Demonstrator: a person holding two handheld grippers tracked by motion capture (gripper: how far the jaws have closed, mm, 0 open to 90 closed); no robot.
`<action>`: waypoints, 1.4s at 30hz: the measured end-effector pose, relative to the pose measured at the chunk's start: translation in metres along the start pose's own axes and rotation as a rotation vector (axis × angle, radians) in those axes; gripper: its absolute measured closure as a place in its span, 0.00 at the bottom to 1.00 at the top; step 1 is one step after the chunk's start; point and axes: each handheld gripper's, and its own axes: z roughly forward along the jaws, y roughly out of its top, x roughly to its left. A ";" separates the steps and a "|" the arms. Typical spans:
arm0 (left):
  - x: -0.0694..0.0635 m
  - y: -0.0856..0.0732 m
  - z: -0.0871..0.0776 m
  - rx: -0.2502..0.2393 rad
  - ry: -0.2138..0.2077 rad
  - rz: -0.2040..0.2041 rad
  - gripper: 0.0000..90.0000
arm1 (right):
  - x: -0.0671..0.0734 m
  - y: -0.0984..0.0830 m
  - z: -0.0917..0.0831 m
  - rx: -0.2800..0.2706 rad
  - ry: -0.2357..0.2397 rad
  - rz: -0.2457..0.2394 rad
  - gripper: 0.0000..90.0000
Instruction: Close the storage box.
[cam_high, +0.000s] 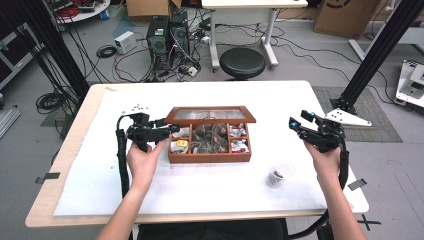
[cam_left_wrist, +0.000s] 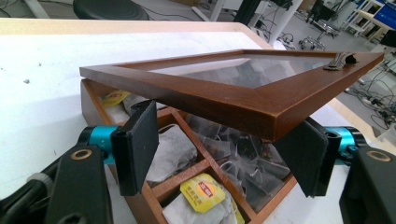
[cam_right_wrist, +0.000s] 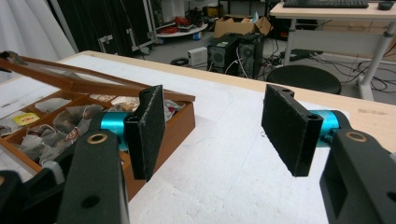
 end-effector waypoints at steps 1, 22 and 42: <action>-0.001 -0.002 0.000 0.002 0.006 0.004 0.36 | 0.000 0.000 0.000 0.000 -0.001 0.000 0.45; -0.014 -0.026 -0.007 0.037 0.008 0.085 0.43 | -0.001 -0.001 -0.001 -0.008 -0.014 0.000 0.45; -0.018 -0.050 -0.006 0.100 0.058 0.131 0.43 | -0.004 -0.005 0.000 -0.001 -0.019 0.009 0.45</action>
